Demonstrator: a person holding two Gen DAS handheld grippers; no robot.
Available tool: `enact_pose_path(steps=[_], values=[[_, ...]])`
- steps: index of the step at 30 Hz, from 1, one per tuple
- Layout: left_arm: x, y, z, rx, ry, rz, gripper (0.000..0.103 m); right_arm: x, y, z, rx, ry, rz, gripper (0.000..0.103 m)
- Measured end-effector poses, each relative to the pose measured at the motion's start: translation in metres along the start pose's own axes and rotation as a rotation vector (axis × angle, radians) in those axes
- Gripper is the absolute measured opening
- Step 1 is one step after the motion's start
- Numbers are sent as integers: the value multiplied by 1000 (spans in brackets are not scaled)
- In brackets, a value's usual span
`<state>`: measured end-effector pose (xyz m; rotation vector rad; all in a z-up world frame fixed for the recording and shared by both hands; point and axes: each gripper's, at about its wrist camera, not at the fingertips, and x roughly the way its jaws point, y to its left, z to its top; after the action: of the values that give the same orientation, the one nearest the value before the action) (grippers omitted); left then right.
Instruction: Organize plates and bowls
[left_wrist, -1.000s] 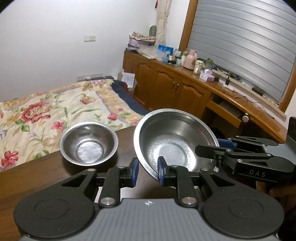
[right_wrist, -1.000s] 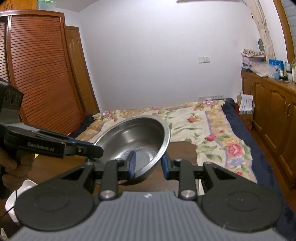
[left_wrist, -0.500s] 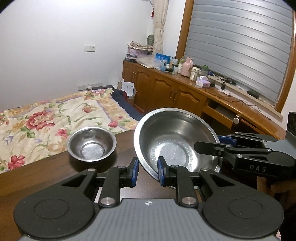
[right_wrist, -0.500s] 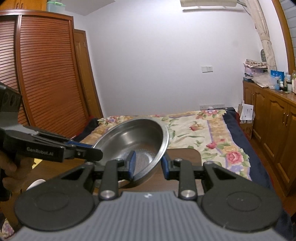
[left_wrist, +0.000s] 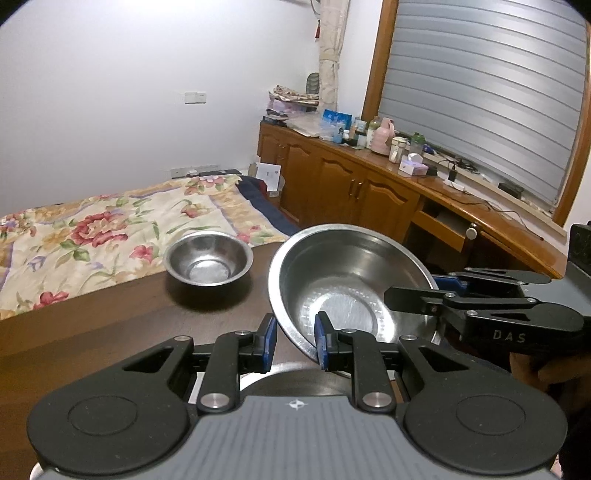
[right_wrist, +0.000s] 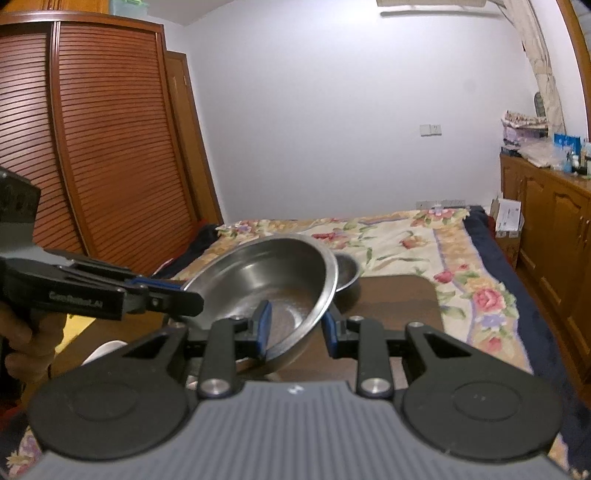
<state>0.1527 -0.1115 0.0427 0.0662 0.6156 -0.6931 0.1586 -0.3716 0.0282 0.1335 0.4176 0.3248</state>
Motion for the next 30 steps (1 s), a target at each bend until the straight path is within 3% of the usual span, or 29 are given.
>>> enact_pose_path(steps=[11, 30], values=[[-22, -1, -35, -52, 0, -2, 24, -6, 15, -22, 59, 35, 27, 31], [-31, -6, -90, -74, 7, 61, 24, 5, 31, -64, 85, 114, 43, 31]])
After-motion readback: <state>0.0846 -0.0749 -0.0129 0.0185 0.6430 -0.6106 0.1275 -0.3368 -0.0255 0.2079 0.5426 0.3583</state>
